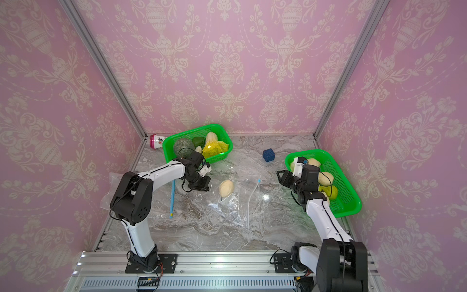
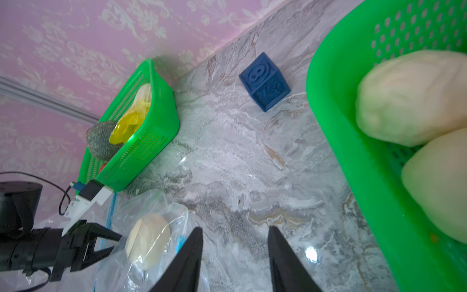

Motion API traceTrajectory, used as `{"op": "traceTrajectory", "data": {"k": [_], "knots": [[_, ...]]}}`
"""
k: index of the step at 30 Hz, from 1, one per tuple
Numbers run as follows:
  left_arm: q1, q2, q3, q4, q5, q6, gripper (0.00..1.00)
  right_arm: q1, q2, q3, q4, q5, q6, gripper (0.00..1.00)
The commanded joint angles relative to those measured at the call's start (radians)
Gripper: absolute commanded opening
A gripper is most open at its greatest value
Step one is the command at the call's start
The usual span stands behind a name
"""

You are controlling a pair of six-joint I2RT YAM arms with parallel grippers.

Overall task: Open the zip-top bag and take out the pear
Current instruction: Pick up the pear from the zipper food storage bag.

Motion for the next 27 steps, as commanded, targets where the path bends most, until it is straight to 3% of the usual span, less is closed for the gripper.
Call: {"op": "traceTrajectory", "data": {"k": [1,16,23,27], "knots": [[0.003,-0.027,0.017,-0.023,0.015,0.027,0.00,0.087,-0.040,-0.058,-0.020,-0.002,0.061,0.40],[0.003,-0.025,0.019,-0.025,0.013,0.029,0.00,0.360,-0.006,-0.231,0.174,-0.019,0.285,0.28],[0.003,-0.021,0.018,-0.026,0.016,0.027,0.00,0.460,0.082,-0.255,0.340,0.065,0.385,0.22],[0.002,-0.021,0.018,-0.026,0.015,0.027,0.00,0.516,0.128,-0.285,0.495,0.172,0.439,0.29]]}}
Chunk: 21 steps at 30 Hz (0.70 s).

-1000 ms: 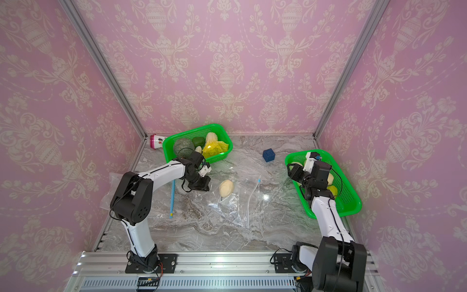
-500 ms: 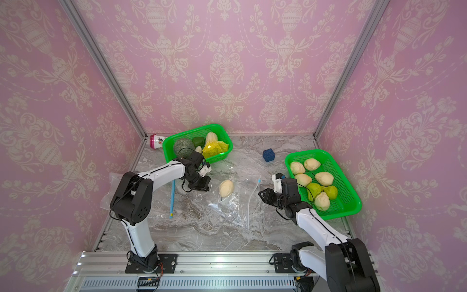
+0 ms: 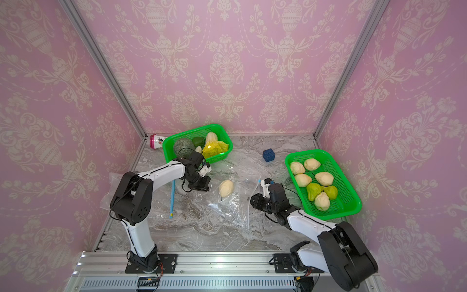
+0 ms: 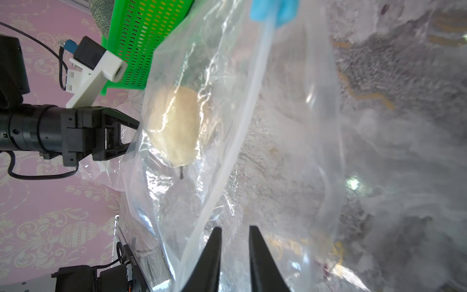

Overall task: Open the zip-top bag and take out the pear
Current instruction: Pick up the pear from the zipper food storage bag, then adjust the zipper food storage bag at the center of the board.

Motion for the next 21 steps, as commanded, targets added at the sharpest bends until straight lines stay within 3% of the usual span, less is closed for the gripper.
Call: {"op": "traceTrajectory", "data": {"k": [1,5,8,15,19,21], "knots": [[0.003,-0.021,0.018,-0.025,0.018,0.027,0.00,0.034,0.036,-0.047,0.213,0.114,0.084,0.33],[0.003,-0.030,0.017,-0.022,0.026,0.025,0.00,0.083,0.128,-0.068,0.401,0.192,0.085,0.58],[0.002,-0.026,0.013,-0.019,0.030,0.025,0.00,0.126,0.203,-0.051,0.470,0.245,0.044,0.69],[-0.009,-0.055,0.007,0.000,0.087,0.031,0.00,0.202,0.314,-0.014,0.626,0.311,-0.016,0.77],[-0.046,-0.157,-0.027,0.061,0.141,0.002,0.00,0.215,0.341,-0.008,0.738,0.302,-0.038,0.80],[-0.092,-0.223,-0.044,0.090,0.115,-0.005,0.00,0.215,0.361,-0.013,0.802,0.293,-0.037,0.82]]}}
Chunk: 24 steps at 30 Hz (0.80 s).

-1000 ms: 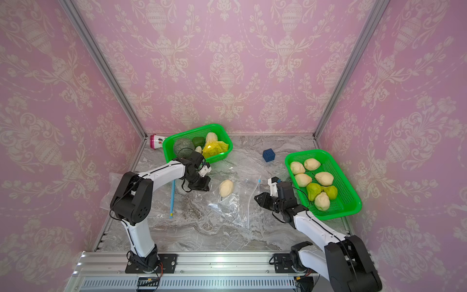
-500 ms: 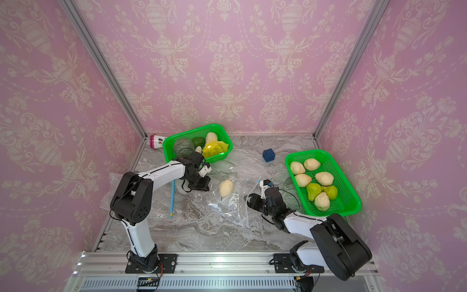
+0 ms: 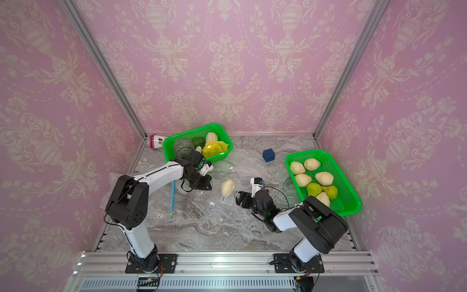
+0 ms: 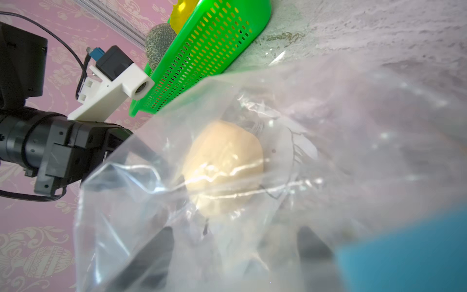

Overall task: Open the zip-top bag and take out the pear
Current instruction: Adjust the zipper food storage bag at the center of the board.

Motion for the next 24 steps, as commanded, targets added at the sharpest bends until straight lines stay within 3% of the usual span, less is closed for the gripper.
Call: {"op": "traceTrajectory", "data": {"k": [1,5,11,24], "knots": [[-0.082,-0.139,-0.006,0.039,0.003,0.000,0.00,0.004,0.040,0.010,0.183,0.010,-0.035,0.82],[-0.136,-0.198,0.022,0.013,-0.021,-0.038,0.00,0.004,0.083,0.004,0.282,-0.006,-0.023,0.84],[-0.156,-0.269,0.031,0.023,-0.029,-0.089,0.00,0.006,0.117,0.043,0.203,0.017,-0.024,0.86],[-0.157,-0.247,0.007,0.027,-0.073,-0.093,0.00,0.073,0.201,0.232,-0.194,0.082,-0.089,0.87]]}}
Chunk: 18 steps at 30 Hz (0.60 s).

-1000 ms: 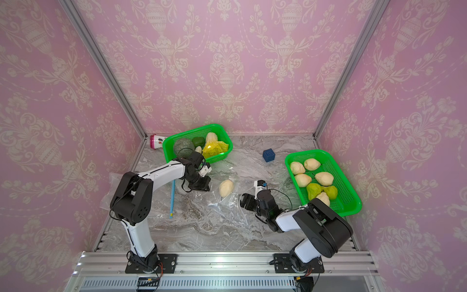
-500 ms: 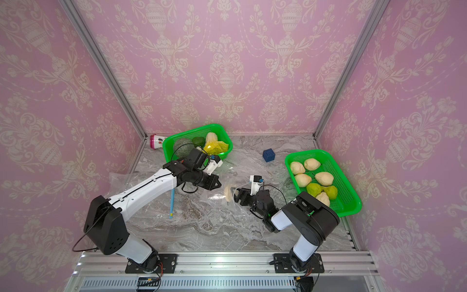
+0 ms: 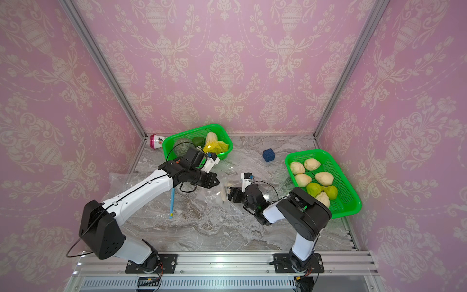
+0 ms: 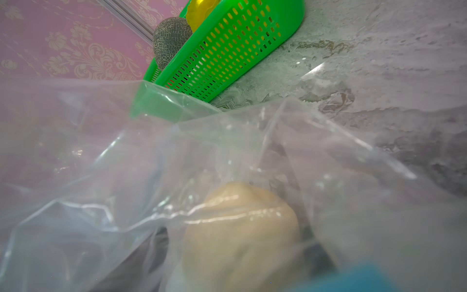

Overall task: Open the zip-top bag and take out the pear
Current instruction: Adjust the zipper food storage bag at the center of the board.

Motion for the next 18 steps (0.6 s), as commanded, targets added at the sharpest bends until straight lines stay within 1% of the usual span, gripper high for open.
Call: {"op": "traceTrajectory", "data": {"k": [1,7,11,16,18], "knots": [[-0.003,0.009,-0.012,0.007,-0.025,-0.015,0.00,0.014,0.036,0.049,-0.151,0.059,-0.024,0.87],[-0.004,0.002,-0.050,0.011,-0.051,-0.013,0.00,0.032,0.079,0.172,-0.365,0.172,-0.030,0.87],[-0.004,-0.007,-0.062,0.009,-0.065,-0.026,0.00,0.032,0.098,0.216,-0.423,0.230,-0.022,0.87],[0.012,-0.012,-0.070,-0.029,-0.160,-0.056,0.00,0.024,0.036,0.201,-0.433,0.221,-0.042,0.78],[0.037,-0.019,-0.093,-0.012,-0.127,-0.093,0.00,0.007,-0.017,0.173,-0.441,0.201,-0.049,0.73]]}}
